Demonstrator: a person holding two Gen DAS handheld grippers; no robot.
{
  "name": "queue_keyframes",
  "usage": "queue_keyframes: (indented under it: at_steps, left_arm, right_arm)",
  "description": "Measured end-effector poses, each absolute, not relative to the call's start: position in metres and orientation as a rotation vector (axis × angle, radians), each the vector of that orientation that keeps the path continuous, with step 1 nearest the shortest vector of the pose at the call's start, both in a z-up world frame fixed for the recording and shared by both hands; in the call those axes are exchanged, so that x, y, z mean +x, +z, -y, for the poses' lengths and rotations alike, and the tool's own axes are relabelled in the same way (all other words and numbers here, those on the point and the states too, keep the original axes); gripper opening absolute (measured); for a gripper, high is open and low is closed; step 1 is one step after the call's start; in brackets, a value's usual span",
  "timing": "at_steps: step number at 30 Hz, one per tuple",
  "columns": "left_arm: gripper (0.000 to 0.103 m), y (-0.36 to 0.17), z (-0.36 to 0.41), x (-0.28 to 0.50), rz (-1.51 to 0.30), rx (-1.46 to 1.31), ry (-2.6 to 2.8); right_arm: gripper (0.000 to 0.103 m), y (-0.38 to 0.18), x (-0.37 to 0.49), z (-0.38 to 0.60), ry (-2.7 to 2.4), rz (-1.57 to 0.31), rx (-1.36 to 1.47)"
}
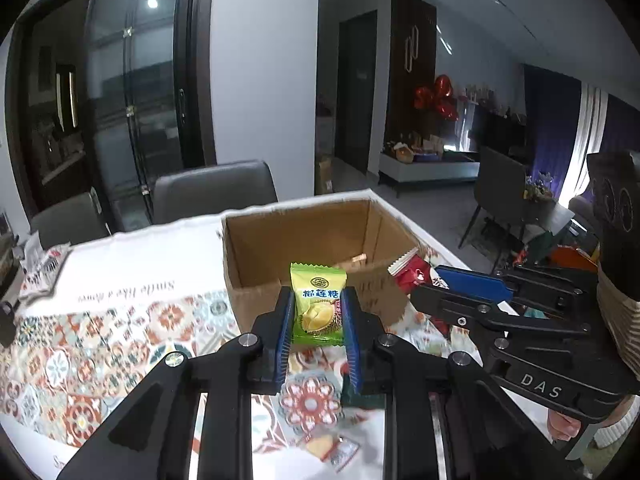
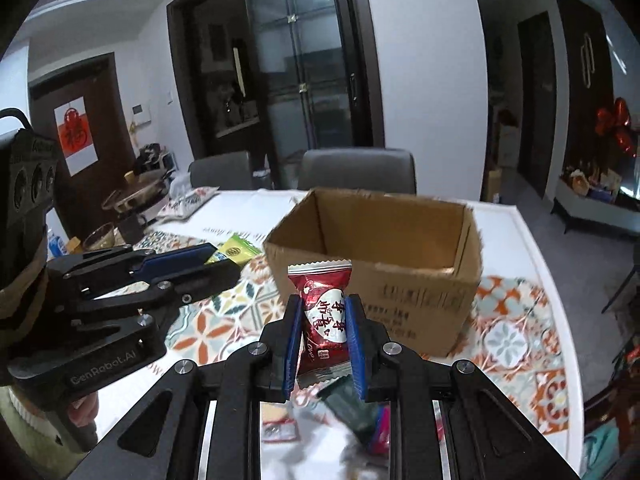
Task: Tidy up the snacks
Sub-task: 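Carry both candies over the box and open both tools to release them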
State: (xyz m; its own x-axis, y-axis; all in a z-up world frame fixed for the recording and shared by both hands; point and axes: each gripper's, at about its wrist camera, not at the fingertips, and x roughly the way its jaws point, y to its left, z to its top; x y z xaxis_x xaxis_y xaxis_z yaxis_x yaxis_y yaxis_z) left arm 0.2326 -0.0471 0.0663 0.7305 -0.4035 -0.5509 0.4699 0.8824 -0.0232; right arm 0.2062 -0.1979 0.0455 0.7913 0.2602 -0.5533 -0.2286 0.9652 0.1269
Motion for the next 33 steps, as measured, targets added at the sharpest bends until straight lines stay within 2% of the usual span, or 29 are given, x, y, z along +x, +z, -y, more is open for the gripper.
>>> queue_keyframes:
  at_steps: [12, 26, 27, 28, 29, 30, 31, 33]
  left_arm:
    - [0.024, 0.085, 0.064, 0.271, -0.595, 0.117, -0.485]
    - [0.025, 0.064, 0.083, 0.345, -0.704, 0.103, -0.439]
    - [0.029, 0.064, 0.085, 0.35, -0.706, 0.114, -0.425]
    - [0.041, 0.064, 0.085, 0.354, -0.706, 0.119, -0.402]
    - [0.046, 0.064, 0.083, 0.354, -0.698, 0.114, -0.373]
    - [0.05, 0.064, 0.08, 0.352, -0.69, 0.103, -0.366]
    - [0.05, 0.063, 0.077, 0.349, -0.687, 0.096, -0.368]
    - [0.05, 0.061, 0.073, 0.339, -0.685, 0.101, -0.355]
  right_arm:
    - [0.023, 0.078, 0.247, 0.219, 0.233, -0.595, 0.056]
    - [0.023, 0.065, 0.317, 0.235, 0.189, -0.67, 0.028]
    - [0.023, 0.065, 0.321, 0.236, 0.188, -0.672, 0.031]
    - [0.024, 0.063, 0.326, 0.236, 0.182, -0.675, 0.029]
    - [0.026, 0.062, 0.329, 0.236, 0.166, -0.677, 0.022]
    - [0.038, 0.06, 0.331, 0.236, 0.144, -0.682, 0.007]
    - [0.046, 0.059, 0.331, 0.236, 0.114, -0.682, -0.005]
    - [0.046, 0.058, 0.323, 0.236, 0.086, -0.657, -0.016]
